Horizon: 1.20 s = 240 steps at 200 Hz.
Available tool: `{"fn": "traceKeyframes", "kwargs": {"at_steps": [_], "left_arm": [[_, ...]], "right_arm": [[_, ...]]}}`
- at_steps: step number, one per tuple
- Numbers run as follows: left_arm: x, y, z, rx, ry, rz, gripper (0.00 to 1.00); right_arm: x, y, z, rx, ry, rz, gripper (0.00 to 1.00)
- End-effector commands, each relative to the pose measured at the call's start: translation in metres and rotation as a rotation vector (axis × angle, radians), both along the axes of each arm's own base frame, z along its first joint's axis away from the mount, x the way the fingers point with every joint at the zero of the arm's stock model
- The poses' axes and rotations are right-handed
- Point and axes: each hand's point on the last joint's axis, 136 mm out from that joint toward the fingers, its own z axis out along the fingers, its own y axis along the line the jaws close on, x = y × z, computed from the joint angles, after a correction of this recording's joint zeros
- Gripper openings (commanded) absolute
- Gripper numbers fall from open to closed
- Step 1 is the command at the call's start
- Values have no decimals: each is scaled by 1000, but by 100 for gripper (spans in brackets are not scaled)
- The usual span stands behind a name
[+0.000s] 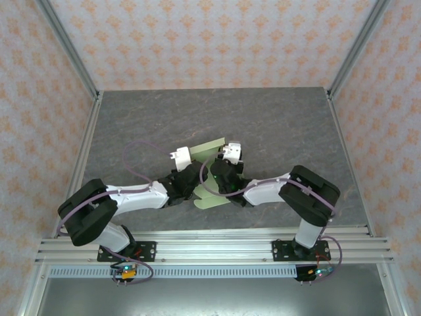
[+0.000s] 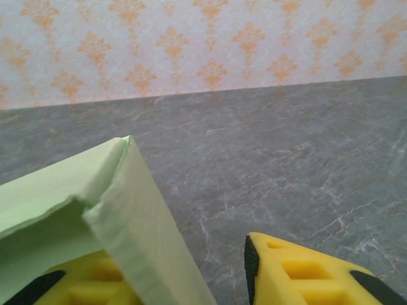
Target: Fold the paper box
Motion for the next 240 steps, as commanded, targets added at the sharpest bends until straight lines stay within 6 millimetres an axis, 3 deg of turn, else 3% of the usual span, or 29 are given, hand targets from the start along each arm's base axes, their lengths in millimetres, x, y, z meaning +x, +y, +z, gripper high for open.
{"fn": "traceKeyframes", "kwargs": {"at_steps": [1,27,77,140,189,223,240], "left_arm": [[6,3,7,45,-17,31,0],[11,3,4,42,11,26,0],[14,10,7,57,11,26,0],[10,13,12,48,12,19,0],[8,6,6,4,28,-4,0],[9,3,5,-7,38,-12,0],[9,3,5,2,44,-6,0]], "right_arm": [[-12,25,3,19,25,245,44],[-34,46,2,-107,69,484,48],[-56,32,-4,-178,170,682,60],[-40,-16,17,-128,182,592,62],[-34,10,5,-27,205,666,60],[-18,3,-4,-38,217,568,57],[-22,11,-1,-33,220,616,59]]}}
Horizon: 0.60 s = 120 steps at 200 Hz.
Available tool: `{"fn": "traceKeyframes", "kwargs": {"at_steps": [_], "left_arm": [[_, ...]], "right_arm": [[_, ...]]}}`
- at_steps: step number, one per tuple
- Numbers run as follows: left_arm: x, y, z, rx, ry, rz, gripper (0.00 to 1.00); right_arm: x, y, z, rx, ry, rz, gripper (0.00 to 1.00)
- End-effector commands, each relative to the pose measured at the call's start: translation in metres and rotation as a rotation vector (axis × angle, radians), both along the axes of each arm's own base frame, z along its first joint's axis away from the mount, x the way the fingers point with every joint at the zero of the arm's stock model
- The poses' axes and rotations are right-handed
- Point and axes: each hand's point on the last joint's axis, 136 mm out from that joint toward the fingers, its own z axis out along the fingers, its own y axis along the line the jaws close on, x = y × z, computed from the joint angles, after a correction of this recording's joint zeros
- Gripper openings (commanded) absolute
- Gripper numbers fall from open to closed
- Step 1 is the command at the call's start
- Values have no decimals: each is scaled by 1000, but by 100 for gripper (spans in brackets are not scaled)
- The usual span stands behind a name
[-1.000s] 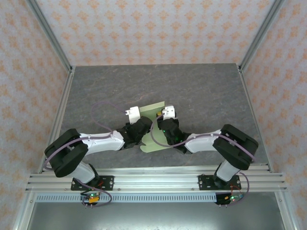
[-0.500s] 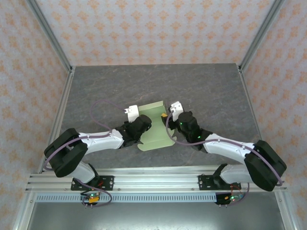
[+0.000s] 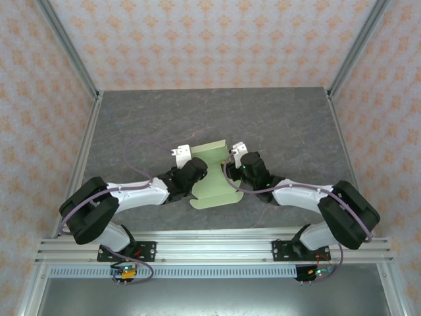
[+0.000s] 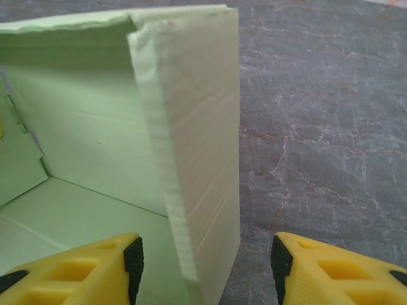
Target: Fold the paper box
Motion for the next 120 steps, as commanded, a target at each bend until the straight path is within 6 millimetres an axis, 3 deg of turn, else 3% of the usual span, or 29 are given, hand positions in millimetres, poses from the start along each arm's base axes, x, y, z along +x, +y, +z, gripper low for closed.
{"fn": "traceKeyframes", "kwargs": {"at_steps": [1,22,52,68,100,120], "left_arm": [[3,3,11,-24,-11,31,0],[6,2,9,-11,6,15,0],[7,5,13,-27,9,-5,0],[9,6,12,-58,17,-8,0],[15,8,7,-223,80,29,0],[16,14,10,-258,80,83,0]], "right_arm": [[9,12,28,77,-51,8,59],[-11,16,38,79,-78,116,64],[-30,-3,38,-28,-96,173,80],[-36,-12,54,-15,-110,159,87],[-33,-32,85,248,-28,-75,99],[-31,-49,91,473,157,-310,95]]}}
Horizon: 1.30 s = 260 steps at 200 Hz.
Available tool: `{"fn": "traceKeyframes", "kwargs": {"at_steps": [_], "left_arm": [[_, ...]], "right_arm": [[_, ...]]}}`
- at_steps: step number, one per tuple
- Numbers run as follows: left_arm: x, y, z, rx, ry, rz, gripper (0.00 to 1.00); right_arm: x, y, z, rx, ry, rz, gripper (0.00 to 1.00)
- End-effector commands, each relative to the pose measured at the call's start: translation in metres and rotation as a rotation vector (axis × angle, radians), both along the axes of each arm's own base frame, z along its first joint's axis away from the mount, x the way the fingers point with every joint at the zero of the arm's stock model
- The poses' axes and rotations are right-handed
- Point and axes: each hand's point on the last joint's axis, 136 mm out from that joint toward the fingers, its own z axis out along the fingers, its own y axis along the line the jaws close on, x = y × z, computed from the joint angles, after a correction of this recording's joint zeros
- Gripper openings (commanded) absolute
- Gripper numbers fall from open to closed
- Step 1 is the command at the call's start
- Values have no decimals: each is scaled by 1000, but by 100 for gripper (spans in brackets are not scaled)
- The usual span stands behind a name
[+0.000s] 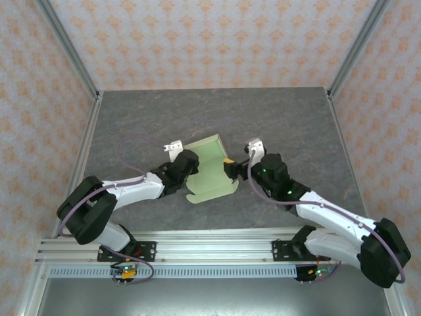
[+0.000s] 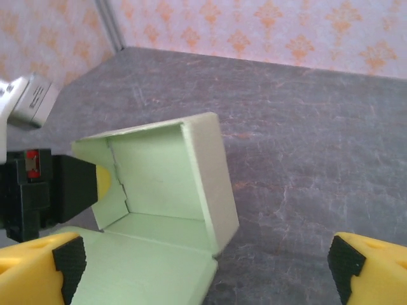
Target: Fold the paper box
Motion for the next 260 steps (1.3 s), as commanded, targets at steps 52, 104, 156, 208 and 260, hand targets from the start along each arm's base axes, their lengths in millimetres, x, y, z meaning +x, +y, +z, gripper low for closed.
{"fn": "traceKeyframes", "kwargs": {"at_steps": [52,104,156,208,260], "left_arm": [[-1,24,23,-155,55,272,0],[-7,34,27,-207,50,346,0],[-7,31,22,-253,79,384,0],[-11,31,22,-289,98,416,0],[-13,28,18,-319,124,429,0]], "right_arm": [[-22,-17,-19,671,625,-374,78],[-46,15,-19,732,686,-254,76],[-49,24,-10,722,676,-239,76],[-43,57,-12,701,702,-204,60],[-31,66,-17,585,692,-240,16]]}}
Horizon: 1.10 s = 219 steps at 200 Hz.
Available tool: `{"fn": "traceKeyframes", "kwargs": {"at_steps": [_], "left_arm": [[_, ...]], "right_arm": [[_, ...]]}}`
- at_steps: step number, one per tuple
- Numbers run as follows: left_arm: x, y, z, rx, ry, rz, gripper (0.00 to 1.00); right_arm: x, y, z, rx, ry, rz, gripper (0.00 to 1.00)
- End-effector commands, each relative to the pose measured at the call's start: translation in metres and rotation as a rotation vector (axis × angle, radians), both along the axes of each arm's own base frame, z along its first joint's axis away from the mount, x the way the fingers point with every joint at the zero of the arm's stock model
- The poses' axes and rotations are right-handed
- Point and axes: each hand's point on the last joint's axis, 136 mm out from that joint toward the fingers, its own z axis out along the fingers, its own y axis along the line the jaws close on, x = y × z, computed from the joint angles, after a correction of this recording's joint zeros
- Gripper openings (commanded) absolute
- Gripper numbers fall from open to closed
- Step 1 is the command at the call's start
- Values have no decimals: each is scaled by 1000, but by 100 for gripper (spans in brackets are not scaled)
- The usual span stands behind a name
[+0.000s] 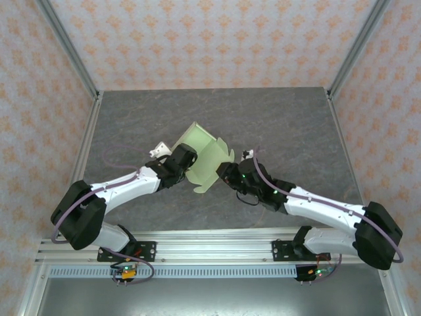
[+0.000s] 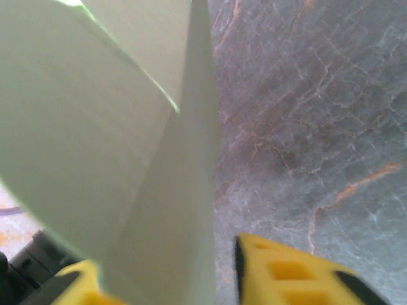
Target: Fold the paper box
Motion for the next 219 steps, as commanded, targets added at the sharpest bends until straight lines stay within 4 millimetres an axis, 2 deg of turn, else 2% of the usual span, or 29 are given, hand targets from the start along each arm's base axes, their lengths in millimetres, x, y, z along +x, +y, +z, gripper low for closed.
{"fn": "traceKeyframes", "kwargs": {"at_steps": [1,8,12,19,31,43,68,100,131,154,184,219], "left_arm": [[1,5,5,-22,5,52,0],[0,6,5,-24,11,59,0],[0,6,6,-26,14,57,0],[-1,7,8,-26,15,55,3],[-3,8,10,-32,12,50,15],[-7,12,13,-38,9,56,31],[-16,15,21,-65,-15,35,72],[-33,22,25,-68,-15,-9,99],[-36,21,46,12,-90,-163,100],[-24,27,70,272,-149,-311,100],[-11,-1,85,442,-240,-590,100],[-9,-18,90,463,-293,-716,100]], "right_arm": [[8,0,12,-49,-38,-17,14],[9,-5,10,-83,-40,-31,4],[11,-8,10,-99,-46,-41,1],[12,-12,11,-141,-62,-42,0],[14,-17,15,-224,-94,-28,0],[17,-27,19,-336,-129,-20,0],[23,-47,27,-528,-194,11,0],[30,-65,36,-734,-283,114,0],[30,-71,41,-951,-421,301,0],[27,-79,42,-1091,-501,436,0],[28,-98,45,-1263,-585,531,0],[25,-102,40,-1307,-695,673,0]]}}
